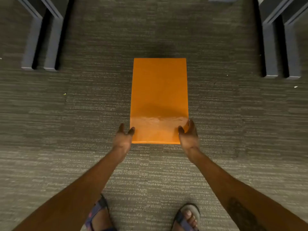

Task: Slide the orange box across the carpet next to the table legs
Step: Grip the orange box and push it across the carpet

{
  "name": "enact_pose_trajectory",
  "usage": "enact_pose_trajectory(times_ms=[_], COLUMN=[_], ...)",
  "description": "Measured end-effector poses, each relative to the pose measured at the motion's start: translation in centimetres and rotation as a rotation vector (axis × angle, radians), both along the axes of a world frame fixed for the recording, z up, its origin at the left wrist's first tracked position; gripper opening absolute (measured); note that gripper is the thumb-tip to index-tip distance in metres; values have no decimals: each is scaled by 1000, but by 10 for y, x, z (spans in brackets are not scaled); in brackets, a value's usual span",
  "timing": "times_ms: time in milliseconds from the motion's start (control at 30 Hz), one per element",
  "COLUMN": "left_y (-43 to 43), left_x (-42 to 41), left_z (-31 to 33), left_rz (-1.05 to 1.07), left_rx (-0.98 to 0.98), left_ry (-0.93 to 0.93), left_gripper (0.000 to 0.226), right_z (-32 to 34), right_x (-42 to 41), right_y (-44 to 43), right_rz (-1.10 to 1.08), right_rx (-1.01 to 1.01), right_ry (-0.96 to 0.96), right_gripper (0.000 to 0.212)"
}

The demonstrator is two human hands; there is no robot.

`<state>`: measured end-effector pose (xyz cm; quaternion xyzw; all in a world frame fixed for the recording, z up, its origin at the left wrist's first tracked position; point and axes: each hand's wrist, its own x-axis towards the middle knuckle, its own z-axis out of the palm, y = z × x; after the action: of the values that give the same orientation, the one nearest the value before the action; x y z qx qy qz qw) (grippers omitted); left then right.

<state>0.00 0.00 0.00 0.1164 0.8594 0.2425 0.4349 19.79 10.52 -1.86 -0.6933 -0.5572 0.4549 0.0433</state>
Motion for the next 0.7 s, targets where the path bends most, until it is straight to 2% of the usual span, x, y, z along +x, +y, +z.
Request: enact_pose_trajectory(times_ms=[133,233,467,600,700], left_y=[1,1,4,1,-3], left_x=[-5,-7,-10,-12,-17], left_z=[-15,-18,-19,-15,-10], left_rz=[-17,-23,41,108,131], left_rx=[24,120,164,172,171], left_ry=[-21,-111,-228,-263,-298], left_gripper=[54,39,45,49,47], right_z=[-18,-28,-39,-37,-31], right_x=[-1,-4,0,1,-3], right_y=[4,11,17,17,11], right_rz=[-57,-137,-342,-384,-369], right_rx=[-17,-46,-162,-167,-174], right_ry=[47,109,324,338,325], right_gripper=[66,55,28,23,28])
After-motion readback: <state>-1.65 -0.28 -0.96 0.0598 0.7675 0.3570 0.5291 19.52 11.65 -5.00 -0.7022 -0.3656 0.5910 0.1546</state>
